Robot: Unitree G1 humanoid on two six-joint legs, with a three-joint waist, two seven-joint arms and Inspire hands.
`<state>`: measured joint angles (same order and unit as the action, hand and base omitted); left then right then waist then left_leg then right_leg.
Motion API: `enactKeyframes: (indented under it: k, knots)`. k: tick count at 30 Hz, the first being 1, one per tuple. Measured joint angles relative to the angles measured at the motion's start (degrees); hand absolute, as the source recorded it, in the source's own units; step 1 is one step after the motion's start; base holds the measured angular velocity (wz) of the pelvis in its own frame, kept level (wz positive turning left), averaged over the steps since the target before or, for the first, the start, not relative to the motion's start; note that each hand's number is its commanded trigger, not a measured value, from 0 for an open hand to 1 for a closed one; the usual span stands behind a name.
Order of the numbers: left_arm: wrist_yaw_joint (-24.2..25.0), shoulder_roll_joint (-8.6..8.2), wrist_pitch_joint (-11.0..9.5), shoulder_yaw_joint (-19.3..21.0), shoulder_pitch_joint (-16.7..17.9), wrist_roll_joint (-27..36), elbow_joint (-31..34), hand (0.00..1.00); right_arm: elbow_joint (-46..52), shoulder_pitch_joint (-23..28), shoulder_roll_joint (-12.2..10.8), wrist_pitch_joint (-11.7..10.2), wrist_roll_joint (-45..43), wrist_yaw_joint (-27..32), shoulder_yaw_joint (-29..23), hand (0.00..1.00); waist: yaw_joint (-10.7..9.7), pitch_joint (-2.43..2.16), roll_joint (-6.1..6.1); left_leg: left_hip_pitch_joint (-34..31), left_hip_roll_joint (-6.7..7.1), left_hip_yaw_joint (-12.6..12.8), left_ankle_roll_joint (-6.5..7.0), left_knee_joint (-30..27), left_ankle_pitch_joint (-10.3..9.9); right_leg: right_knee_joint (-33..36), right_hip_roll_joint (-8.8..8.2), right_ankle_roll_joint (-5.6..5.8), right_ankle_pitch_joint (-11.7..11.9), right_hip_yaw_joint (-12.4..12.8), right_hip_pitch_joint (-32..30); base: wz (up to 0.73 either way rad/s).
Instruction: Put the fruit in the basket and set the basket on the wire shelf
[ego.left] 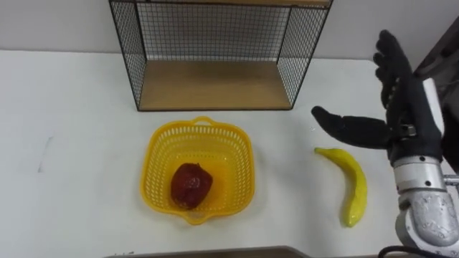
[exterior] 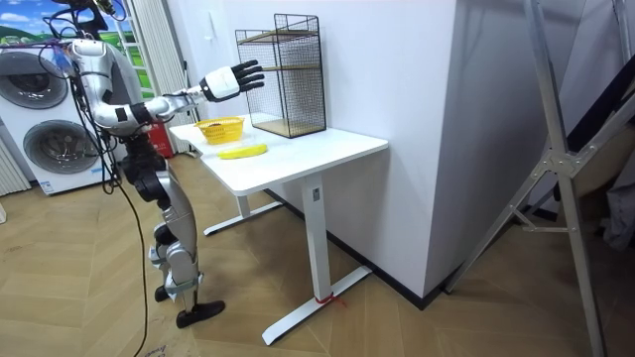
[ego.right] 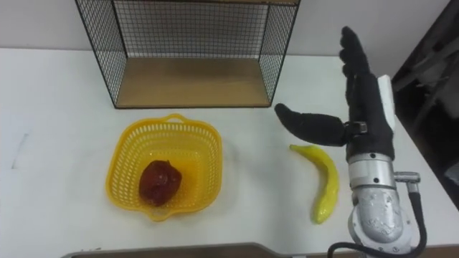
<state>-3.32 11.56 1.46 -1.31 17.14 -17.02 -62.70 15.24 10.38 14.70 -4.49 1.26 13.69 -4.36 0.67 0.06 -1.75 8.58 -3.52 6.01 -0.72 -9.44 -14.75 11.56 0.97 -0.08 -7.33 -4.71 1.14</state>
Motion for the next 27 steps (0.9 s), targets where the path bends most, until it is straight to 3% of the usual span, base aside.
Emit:
enactKeyframes:
  k: [8, 13, 21, 27]
  knots:
    - [-1.1, -0.11, 2.4, 1.2, 0.5, -0.2, 3.2, 0.0, -7.9, 0.0, 0.1, 0.6, -2.1, 5.0, -0.9, 0.0, -1.0, -0.07, -0.82, 0.3, 0.01, 0.3, 0.01, -0.1, 0.0, 0.2, 0.03, 0.03, 0.0, 0.5, 0.0, -0.02]
    - [-1.1, -0.47, 4.6, 1.2, 0.5, -0.7, 5.4, 0.0, -11.7, 0.1, 0.1, 3.3, -2.1, 4.7, -0.9, 0.0, -0.7, 0.02, -0.86, 0.4, 0.0, 0.6, 0.01, 0.0, 0.0, 0.2, 0.09, 0.03, 0.0, 0.7, -0.1, -0.03]
    - [-1.1, -0.41, 5.6, 1.8, 0.5, -0.5, 8.0, 0.0, -16.2, -0.6, 1.2, 4.1, -4.1, -0.2, 0.3, 0.0, -0.2, -0.06, -0.96, 0.2, -0.03, 0.6, 0.01, -0.1, 0.0, 0.2, 0.1, 0.02, 0.0, 0.6, -0.2, 0.0]
    - [-1.0, -0.42, 6.9, 1.8, 1.4, -0.6, 8.1, 0.0, -21.7, -0.7, 1.4, 8.1, -5.0, -4.6, 1.0, 0.0, -0.1, -0.09, -1.12, 0.1, -0.04, 0.1, 0.02, -0.1, 0.0, 0.2, 0.0, 0.02, 0.0, 0.0, -0.1, 0.03]
